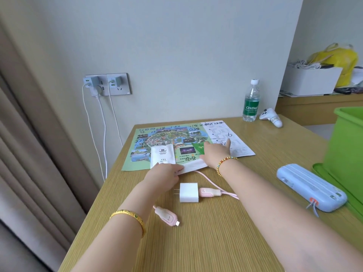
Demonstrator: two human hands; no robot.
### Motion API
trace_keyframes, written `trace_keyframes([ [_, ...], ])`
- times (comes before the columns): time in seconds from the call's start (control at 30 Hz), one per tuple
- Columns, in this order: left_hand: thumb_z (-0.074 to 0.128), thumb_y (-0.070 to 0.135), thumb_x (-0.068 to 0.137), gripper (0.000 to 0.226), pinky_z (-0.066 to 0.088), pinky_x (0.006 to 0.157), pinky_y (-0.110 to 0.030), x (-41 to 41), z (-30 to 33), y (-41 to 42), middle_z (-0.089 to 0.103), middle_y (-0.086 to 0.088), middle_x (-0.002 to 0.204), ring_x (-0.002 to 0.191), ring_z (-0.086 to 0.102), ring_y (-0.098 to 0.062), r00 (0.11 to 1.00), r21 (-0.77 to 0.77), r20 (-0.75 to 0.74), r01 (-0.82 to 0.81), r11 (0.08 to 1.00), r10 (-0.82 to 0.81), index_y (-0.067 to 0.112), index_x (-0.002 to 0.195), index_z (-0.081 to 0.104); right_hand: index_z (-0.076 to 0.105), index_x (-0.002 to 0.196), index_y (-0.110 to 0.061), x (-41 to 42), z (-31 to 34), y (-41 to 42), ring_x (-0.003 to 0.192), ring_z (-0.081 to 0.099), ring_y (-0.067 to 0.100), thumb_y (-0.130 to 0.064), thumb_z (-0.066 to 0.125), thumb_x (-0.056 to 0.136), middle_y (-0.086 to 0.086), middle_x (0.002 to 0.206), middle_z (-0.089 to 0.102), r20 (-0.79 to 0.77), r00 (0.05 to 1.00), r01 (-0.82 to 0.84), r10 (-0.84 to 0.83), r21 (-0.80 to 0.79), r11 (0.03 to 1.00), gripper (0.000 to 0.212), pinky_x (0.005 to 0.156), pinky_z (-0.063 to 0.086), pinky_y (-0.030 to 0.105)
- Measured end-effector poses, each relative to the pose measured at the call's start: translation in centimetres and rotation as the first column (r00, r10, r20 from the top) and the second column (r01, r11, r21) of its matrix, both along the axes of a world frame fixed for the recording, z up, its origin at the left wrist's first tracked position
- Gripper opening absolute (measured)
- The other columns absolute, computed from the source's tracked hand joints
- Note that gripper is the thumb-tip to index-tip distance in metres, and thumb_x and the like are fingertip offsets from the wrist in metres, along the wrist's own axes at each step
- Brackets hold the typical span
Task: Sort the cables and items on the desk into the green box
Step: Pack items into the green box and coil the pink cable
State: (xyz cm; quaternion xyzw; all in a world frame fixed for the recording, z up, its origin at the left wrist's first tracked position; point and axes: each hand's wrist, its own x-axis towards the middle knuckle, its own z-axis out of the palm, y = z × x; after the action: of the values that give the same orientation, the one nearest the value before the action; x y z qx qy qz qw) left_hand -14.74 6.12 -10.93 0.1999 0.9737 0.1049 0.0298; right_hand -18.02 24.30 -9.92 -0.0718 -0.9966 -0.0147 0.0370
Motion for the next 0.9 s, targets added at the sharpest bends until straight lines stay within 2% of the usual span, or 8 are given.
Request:
trace_keyframes([
  [0.1,0.039,0.017,0.093,0.048,0.046,0.094,-0.034,-0.2,-0.5,-0.2,0.054,-0.003,0.135,0.120,0.050,-0.026,1.000,0.013,0.011,-0.005,1.000,0.005,0.034,0.138,0.041,0.053,0.120,-0.011,0.2,0.2,-0.6,0.073,0.058,0.023,0.000,0.036,0.085,-0.002,0.068,0.056,-0.051,0.997,-0.045,0.055,0.177,0.983,0.041,0.112,0.005,0.057],
  [0.23,0.035,0.030,0.100,0.037,0.044,0.097,-0.034,-0.2,-1.1,-0.4,0.054,0.000,0.136,0.121,0.052,-0.024,1.000,0.104,-0.017,-0.001,0.995,0.003,0.033,0.135,0.046,0.061,0.094,-0.011,1.8,-0.2,0.2,0.085,0.060,0.025,0.007,0.036,0.082,0.005,0.088,0.067,-0.092,0.992,-0.085,0.090,0.056,0.995,0.033,0.108,0.025,0.048],
  [0.3,0.034,0.032,0.100,0.036,0.046,0.091,-0.031,0.2,-1.1,-0.6,0.057,0.001,0.133,0.117,0.054,-0.024,0.998,0.151,-0.048,-0.019,0.988,0.026,0.034,0.132,0.049,0.057,0.091,-0.011,3.3,-0.1,1.5,0.085,0.059,0.028,0.005,0.037,0.084,0.009,0.090,0.067,-0.212,0.973,-0.109,0.095,-0.056,0.992,0.027,0.087,0.038,0.038],
  [0.4,0.036,0.027,0.099,0.034,0.046,0.071,-0.030,1.4,-0.2,-0.4,0.066,-0.002,0.116,0.099,0.060,-0.026,0.983,0.288,-0.132,-0.081,0.954,0.123,0.033,0.127,0.055,0.053,0.088,-0.007,6.1,1.6,3.5,0.069,0.056,0.034,-0.006,0.036,0.093,0.014,0.074,0.062,-0.568,0.822,-0.188,0.027,-0.227,0.956,0.017,0.057,0.030,0.033],
  [0.5,0.036,0.025,0.099,0.028,0.041,0.060,-0.032,3.0,2.1,0.8,0.065,-0.002,0.090,0.077,0.058,-0.025,0.977,0.567,-0.120,-0.080,0.820,0.177,0.026,0.109,0.063,0.045,0.076,-0.012,9.1,4.8,4.6,0.057,0.042,0.031,-0.015,0.035,0.098,0.008,0.058,0.046,-0.740,0.651,-0.289,-0.168,-0.446,0.847,0.025,0.052,0.028,0.037],
  [0.67,0.036,0.021,0.100,0.019,0.052,0.052,-0.034,7.1,7.4,6.1,0.059,-0.010,0.087,0.059,0.067,-0.025,0.992,0.880,0.089,-0.119,0.461,0.087,0.010,0.093,0.051,0.031,0.065,-0.017,14.5,10.0,6.7,0.055,0.031,0.024,-0.017,0.036,0.097,-0.003,0.053,0.032,-0.756,0.578,-0.275,-0.307,-0.535,0.799,0.032,0.054,0.020,0.035],
  [0.8,0.044,0.023,0.095,0.031,0.042,0.031,-0.016,11.4,10.8,12.5,0.059,-0.013,0.108,0.061,0.065,-0.026,0.997,0.830,0.081,-0.062,0.555,-0.009,0.009,0.122,0.052,0.039,0.069,-0.012,19.8,13.2,9.8,0.065,0.036,0.026,-0.014,0.038,0.095,0.004,0.065,0.045,-0.820,0.497,-0.213,-0.284,-0.433,0.876,0.026,0.055,0.019,0.033],
  [0.9,0.048,0.026,0.091,0.032,0.035,0.030,-0.014,15.0,13.3,17.8,0.061,-0.009,0.092,0.045,0.052,-0.016,0.993,0.811,0.097,-0.037,0.584,-0.072,0.014,0.119,0.057,0.053,0.081,-0.002,24.0,15.0,13.1,0.078,0.050,0.032,-0.013,0.038,0.095,0.016,0.095,0.055,-0.853,0.439,-0.103,-0.283,-0.361,0.927,0.024,0.061,0.033,0.036],
])
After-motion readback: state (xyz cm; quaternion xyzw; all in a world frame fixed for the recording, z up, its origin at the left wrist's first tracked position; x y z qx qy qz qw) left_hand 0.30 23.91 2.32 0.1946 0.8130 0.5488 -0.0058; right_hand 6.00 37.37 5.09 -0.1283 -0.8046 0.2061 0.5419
